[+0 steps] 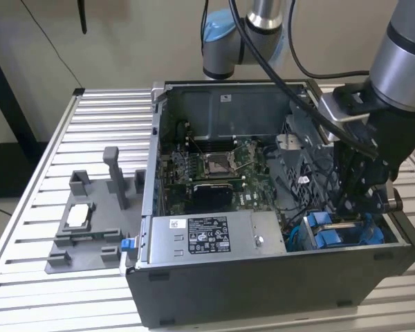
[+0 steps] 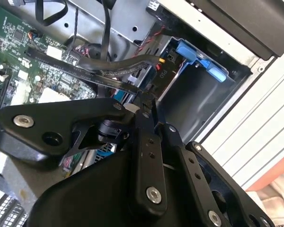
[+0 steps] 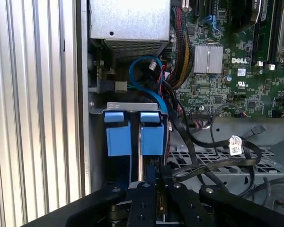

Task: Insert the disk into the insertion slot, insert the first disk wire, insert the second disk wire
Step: 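Insert the second disk wire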

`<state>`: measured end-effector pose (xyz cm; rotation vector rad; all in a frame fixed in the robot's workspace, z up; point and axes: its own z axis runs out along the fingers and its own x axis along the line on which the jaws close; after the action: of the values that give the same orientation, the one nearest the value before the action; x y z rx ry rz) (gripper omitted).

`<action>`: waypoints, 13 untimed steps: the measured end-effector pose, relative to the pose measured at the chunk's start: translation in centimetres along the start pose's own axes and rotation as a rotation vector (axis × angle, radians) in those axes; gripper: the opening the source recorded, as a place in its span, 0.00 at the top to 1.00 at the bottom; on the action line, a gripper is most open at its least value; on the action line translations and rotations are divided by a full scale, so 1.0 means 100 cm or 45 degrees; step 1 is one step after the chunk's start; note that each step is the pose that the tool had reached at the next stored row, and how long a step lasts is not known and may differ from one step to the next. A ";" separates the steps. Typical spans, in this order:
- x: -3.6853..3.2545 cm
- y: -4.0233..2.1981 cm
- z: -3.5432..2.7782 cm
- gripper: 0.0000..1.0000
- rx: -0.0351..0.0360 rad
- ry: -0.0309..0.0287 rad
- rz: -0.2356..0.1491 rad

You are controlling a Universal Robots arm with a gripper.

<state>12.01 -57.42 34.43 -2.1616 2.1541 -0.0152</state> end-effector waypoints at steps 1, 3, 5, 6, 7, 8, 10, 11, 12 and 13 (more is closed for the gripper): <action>0.0000 -0.0005 0.0001 0.84 0.0000 0.0001 0.000; 0.0000 -0.0013 0.0004 0.84 0.0000 0.0001 0.000; 0.0001 -0.0014 0.0007 0.84 0.0007 0.0002 0.000; 0.0001 -0.0015 0.0010 0.84 0.0012 0.0003 0.000; 0.0001 -0.0015 0.0014 0.84 0.0018 0.0001 0.000; 0.0001 -0.0015 0.0018 0.84 0.0025 0.0000 0.000; 0.0001 -0.0015 0.0023 0.84 0.0039 0.0003 0.000; 0.0002 -0.0015 0.0024 0.84 0.0043 0.0004 0.000; 0.0001 -0.0015 0.0025 0.84 0.0045 0.0003 0.000; 0.0001 -0.0014 0.0026 0.84 0.0046 0.0001 0.000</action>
<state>12.17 -57.41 34.18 -2.1599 2.1523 -0.0192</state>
